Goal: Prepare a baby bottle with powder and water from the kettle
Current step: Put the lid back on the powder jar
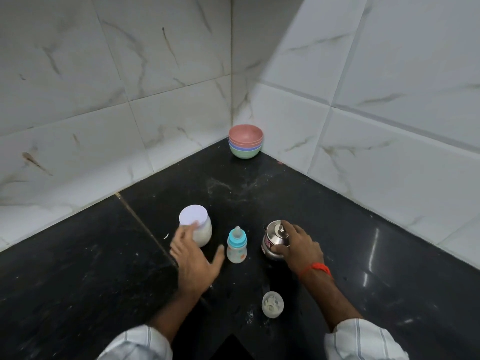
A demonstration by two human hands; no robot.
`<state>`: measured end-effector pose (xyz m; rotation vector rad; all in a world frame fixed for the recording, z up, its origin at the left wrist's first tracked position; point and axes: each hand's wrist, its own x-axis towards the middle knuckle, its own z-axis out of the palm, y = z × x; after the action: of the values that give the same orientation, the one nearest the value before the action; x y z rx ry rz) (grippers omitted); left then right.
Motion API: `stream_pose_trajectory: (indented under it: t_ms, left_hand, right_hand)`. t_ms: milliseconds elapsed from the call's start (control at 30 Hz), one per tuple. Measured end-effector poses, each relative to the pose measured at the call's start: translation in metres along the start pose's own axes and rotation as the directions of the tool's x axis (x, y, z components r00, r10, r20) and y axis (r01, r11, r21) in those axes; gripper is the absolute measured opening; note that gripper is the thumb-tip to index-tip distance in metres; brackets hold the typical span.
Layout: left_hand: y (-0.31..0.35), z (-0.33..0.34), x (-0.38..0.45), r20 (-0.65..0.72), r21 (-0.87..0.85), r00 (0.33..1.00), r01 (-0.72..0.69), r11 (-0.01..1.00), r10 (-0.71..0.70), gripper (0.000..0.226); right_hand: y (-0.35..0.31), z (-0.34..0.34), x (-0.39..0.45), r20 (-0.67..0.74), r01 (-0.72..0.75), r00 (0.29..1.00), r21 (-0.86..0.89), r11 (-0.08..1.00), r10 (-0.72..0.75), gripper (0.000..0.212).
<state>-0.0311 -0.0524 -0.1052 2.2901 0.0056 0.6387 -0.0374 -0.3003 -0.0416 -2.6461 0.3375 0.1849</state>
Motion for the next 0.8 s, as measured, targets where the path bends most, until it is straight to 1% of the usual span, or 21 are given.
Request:
stream_pose_trajectory:
  t_ms: [33, 67, 100, 133, 167, 233, 300, 367, 433, 533, 667, 733, 800]
  left_hand:
    - [0.004, 0.000, -0.009, 0.084, 0.002, 0.993, -0.087, 0.996, 0.087, 0.088]
    - [0.008, 0.001, -0.015, 0.207, -0.013, 0.973, -0.101, 0.995, 0.102, 0.085]
    - [0.012, 0.003, -0.017, 0.329, -0.019, 0.943, -0.056, 0.998, 0.059, 0.086]
    - [0.016, 0.007, -0.016, 0.408, -0.019, 0.913, 0.001, 1.000, 0.007, 0.087]
    - [0.020, 0.011, -0.014, 0.438, -0.019, 0.898, 0.055, 0.998, -0.042, 0.087]
    - [0.023, 0.020, -0.005, 0.451, -0.032, 0.889, 0.106, 0.994, -0.080, 0.075]
    - [0.024, 0.027, 0.008, 0.461, -0.027, 0.883, 0.108, 0.994, -0.084, 0.064]
    - [0.023, 0.034, 0.023, 0.441, -0.023, 0.891, 0.129, 0.991, -0.105, 0.060]
    - [0.025, 0.041, 0.038, 0.407, -0.011, 0.902, 0.164, 0.986, -0.145, 0.058]
    - [0.030, 0.051, 0.053, 0.392, 0.029, 0.900, 0.196, 0.980, -0.192, 0.055]
    - [0.033, 0.062, 0.058, 0.374, 0.110, 0.900, 0.194, 0.975, -0.221, 0.056]
    - [0.034, 0.064, 0.057, 0.370, 0.139, 0.898, 0.199, 0.970, -0.238, 0.059]
    - [0.032, 0.065, 0.056, 0.376, 0.154, 0.894, 0.198, 0.968, -0.243, 0.069]
  right_hand:
    - [-0.003, -0.001, 0.006, 0.000, 0.005, 1.000, 0.010, 1.000, -0.005, 0.072]
    - [-0.006, -0.001, 0.013, -0.002, 0.011, 1.000, 0.018, 1.000, -0.011, 0.072]
    - [-0.010, -0.002, 0.018, -0.003, 0.016, 1.000, 0.028, 0.999, -0.016, 0.072]
    - [-0.014, -0.002, 0.024, -0.004, 0.020, 1.000, 0.038, 0.999, -0.020, 0.072]
    - [-0.018, -0.003, 0.029, 0.000, 0.021, 1.000, 0.044, 0.999, -0.021, 0.072]
    - [-0.026, -0.004, 0.039, 0.002, 0.027, 1.000, 0.039, 0.999, -0.027, 0.070]
    - [-0.031, -0.004, 0.048, 0.004, 0.031, 1.000, 0.031, 0.999, -0.031, 0.068]
    - [-0.036, -0.004, 0.056, 0.007, 0.030, 1.000, 0.026, 0.999, -0.030, 0.067]
    - [-0.039, -0.004, 0.061, 0.014, 0.024, 1.000, 0.028, 0.999, -0.024, 0.067]
    - [-0.043, -0.005, 0.067, 0.024, 0.014, 1.000, 0.053, 0.998, -0.015, 0.067]
    - [-0.043, -0.002, 0.069, 0.032, 0.006, 0.999, 0.069, 0.998, -0.008, 0.068]
    - [-0.041, 0.000, 0.069, 0.028, 0.010, 1.000, 0.093, 0.996, -0.013, 0.068]
    - [-0.038, 0.003, 0.069, 0.040, 0.006, 0.999, 0.125, 0.992, -0.011, 0.072]
